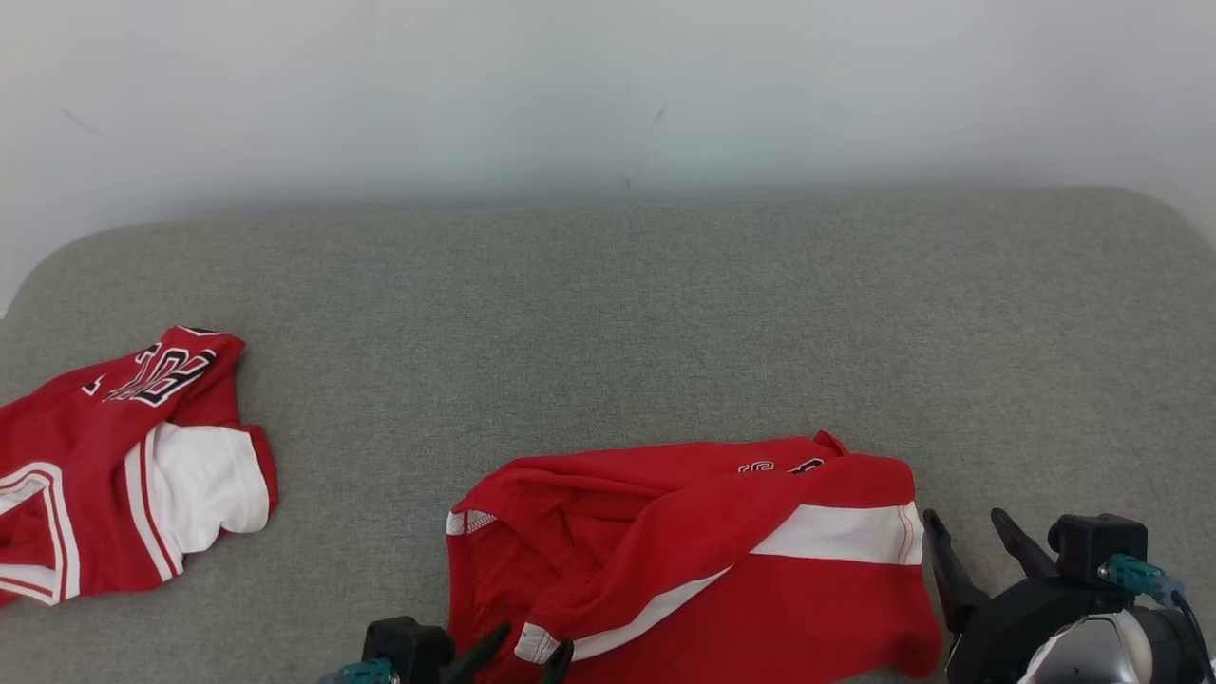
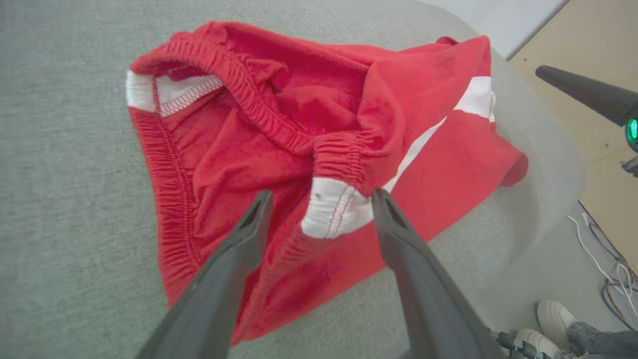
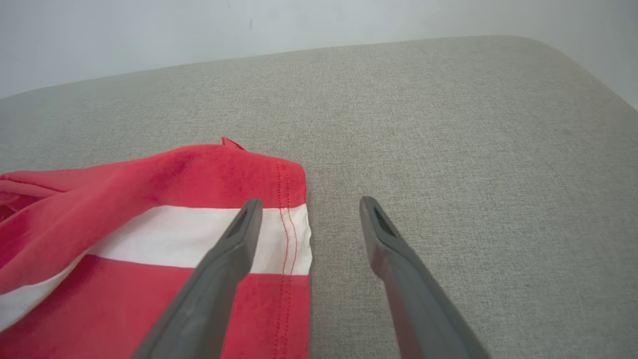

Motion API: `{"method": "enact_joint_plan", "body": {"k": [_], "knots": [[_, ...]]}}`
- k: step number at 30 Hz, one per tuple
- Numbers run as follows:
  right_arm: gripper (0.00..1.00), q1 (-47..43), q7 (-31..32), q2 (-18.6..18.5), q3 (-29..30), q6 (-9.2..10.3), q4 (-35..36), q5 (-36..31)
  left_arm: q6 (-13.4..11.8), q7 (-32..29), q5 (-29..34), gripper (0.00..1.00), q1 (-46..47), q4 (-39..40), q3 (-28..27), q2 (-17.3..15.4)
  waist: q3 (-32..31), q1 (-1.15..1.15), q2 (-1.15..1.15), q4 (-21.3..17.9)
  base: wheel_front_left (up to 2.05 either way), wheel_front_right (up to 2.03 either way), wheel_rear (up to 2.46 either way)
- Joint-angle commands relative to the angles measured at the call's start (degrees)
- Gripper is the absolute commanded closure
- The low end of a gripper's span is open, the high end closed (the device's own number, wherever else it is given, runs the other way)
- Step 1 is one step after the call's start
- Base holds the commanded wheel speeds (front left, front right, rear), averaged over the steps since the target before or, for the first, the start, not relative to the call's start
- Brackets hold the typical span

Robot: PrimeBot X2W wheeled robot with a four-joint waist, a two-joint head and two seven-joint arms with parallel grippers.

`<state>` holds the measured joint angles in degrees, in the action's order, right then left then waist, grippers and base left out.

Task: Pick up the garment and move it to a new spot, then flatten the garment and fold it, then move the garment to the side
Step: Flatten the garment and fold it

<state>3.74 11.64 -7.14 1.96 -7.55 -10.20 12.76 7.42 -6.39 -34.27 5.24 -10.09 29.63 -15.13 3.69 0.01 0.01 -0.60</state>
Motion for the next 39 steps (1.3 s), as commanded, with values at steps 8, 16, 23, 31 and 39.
{"method": "enact_joint_plan", "body": {"k": [8, 16, 23, 31, 39], "knots": [[0.00, 2.15, 0.86, -1.29, -1.70, 0.13, -2.43, 0.58, 0.06, -2.88, -3.86, 0.00, 0.55, 2.57, 1.38, -2.91, 0.85, -0.01, -0.01, -0.61, 0.00, 0.00, 0.00], [0.00, 5.53, 3.27, -1.66, -3.09, 0.13, -7.63, 2.48, 0.06, -3.03, -5.73, 0.49, 0.99, 3.70, 1.56, -4.13, 1.81, -0.01, -0.01, -0.62, 0.00, 0.00, 0.00], [0.00, 9.78, 6.96, -0.75, -3.63, 0.13, -12.98, 4.70, 0.06, -3.11, -6.22, 0.33, 1.61, 3.93, 1.96, -4.50, 2.75, -0.01, -0.01, -0.20, 0.00, 0.00, 0.00], [0.09, 11.45, 9.46, -1.28, -6.09, 0.13, -15.88, 8.09, 0.06, -2.78, -6.63, 0.33, 2.34, 3.58, 2.93, -4.82, 2.90, -0.01, -0.01, 0.68, 0.00, 0.00, 0.00], [1.00, 10.44, 9.03, -1.96, -7.54, 0.13, -14.67, 10.15, 0.01, -2.10, -6.86, 0.58, 2.57, 3.16, 2.68, -4.92, 2.73, -0.01, -0.01, 0.21, 0.00, 0.00, 0.00]]}}
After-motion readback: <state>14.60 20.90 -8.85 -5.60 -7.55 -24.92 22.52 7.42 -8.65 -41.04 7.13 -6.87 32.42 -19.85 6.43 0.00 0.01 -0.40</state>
